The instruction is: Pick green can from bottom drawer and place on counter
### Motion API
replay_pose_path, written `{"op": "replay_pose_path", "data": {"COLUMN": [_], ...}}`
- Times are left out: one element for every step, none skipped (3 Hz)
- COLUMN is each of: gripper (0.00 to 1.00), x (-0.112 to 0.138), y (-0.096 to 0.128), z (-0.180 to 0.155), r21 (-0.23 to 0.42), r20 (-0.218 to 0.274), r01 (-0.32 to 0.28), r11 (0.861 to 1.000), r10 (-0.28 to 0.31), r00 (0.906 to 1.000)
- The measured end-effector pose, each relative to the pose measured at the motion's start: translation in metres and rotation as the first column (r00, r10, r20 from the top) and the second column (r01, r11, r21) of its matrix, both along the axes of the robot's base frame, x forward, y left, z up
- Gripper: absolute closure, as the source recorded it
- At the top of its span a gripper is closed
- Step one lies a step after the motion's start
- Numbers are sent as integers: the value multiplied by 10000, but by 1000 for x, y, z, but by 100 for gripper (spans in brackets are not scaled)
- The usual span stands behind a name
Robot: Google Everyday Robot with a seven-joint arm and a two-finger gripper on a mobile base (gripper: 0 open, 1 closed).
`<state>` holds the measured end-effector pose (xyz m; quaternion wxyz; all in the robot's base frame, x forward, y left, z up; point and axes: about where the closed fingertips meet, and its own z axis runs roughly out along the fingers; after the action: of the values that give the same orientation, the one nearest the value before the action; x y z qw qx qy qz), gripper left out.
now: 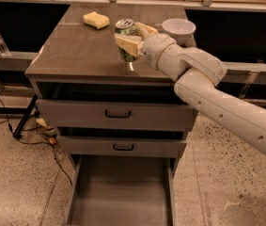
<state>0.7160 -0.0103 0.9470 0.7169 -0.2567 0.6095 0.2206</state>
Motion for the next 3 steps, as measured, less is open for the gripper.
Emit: {"op": "replay_pose_path", "data": {"gripper": [86,54,31], "x": [12,19,19], "y": [-11,-24,-24], "z": [-23,-49,-48], "r21": [564,1004,1013], "r20": [-331,-585,-592], "r01": [116,260,267], "r11": [9983,9946,9945], "r10": [-97,-201,-208], "r00": [9994,9981,9980]}}
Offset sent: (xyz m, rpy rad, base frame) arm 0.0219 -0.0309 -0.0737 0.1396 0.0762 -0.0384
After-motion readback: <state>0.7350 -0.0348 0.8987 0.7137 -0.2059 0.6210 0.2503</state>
